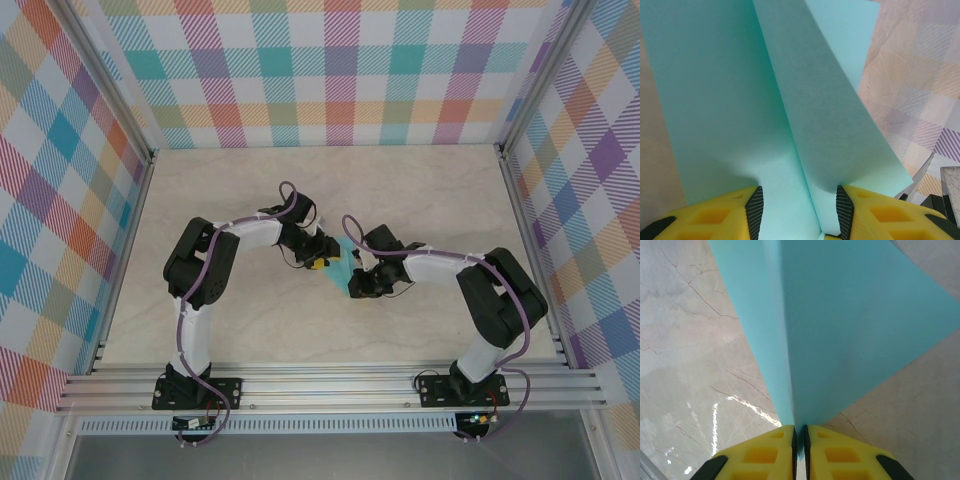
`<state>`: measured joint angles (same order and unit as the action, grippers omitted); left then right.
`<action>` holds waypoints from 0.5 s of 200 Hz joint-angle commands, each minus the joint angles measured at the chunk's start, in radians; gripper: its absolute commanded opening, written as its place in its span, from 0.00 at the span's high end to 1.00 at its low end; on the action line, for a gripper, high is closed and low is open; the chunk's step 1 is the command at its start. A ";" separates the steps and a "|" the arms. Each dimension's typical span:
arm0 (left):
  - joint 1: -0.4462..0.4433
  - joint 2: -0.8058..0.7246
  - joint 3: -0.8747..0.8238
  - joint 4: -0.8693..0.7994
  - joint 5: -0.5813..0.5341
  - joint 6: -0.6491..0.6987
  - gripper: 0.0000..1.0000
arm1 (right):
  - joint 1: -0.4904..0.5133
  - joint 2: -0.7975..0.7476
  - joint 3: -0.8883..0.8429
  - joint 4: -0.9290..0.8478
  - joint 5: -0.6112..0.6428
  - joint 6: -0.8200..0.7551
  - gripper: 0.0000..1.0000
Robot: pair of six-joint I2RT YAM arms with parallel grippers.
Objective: Fold a paper plane with a square sheet of paper (fold left side to right side)
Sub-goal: Fourth fold the wing at the center of the table.
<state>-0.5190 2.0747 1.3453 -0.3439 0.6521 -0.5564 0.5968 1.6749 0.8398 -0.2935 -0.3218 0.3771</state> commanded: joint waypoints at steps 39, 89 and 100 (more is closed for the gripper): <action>0.030 -0.148 -0.033 -0.065 -0.038 0.040 0.46 | 0.002 -0.066 0.017 -0.018 -0.007 -0.033 0.74; 0.043 -0.194 -0.065 -0.050 -0.019 0.034 0.43 | -0.005 -0.062 0.048 -0.011 -0.003 -0.031 0.68; 0.043 -0.188 -0.067 -0.046 -0.019 0.032 0.43 | -0.005 -0.054 0.062 -0.018 0.015 -0.034 0.65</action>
<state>-0.4816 1.8938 1.3113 -0.3889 0.6243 -0.5331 0.5957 1.6203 0.8604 -0.3012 -0.3233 0.3580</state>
